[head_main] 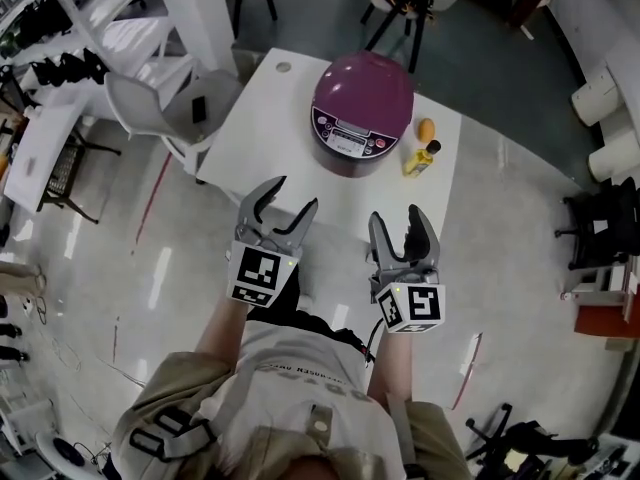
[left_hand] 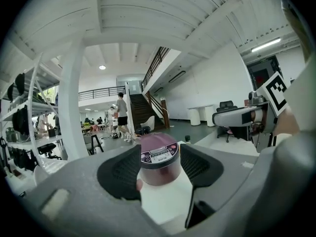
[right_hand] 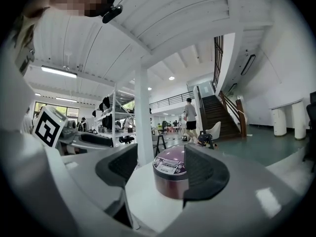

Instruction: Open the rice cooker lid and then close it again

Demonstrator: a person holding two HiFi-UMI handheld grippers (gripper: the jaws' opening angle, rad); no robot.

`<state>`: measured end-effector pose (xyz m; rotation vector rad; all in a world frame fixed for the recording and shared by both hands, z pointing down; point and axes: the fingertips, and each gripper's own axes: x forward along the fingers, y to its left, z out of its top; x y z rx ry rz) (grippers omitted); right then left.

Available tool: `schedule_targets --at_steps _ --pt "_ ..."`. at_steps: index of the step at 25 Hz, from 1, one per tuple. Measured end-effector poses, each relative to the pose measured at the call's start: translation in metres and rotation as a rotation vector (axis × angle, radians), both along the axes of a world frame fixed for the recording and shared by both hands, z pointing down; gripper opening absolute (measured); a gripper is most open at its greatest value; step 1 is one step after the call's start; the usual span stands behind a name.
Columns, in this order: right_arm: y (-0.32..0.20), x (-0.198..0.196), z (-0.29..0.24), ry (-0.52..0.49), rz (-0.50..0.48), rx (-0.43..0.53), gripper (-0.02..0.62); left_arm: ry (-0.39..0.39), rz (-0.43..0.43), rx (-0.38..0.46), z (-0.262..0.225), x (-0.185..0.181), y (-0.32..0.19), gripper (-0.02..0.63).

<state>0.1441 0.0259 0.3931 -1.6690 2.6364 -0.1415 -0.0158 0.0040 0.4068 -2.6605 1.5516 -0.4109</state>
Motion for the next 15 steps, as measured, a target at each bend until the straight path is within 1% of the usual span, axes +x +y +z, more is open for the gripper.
schedule_targets --at_steps 9,15 --pt "-0.032 -0.006 0.011 0.029 0.013 -0.015 0.268 -0.011 0.052 -0.027 0.016 0.006 -0.039 0.258" --pt "-0.061 -0.015 0.021 0.058 0.000 -0.058 0.268 -0.029 0.084 -0.054 0.026 0.004 -0.071 0.264"
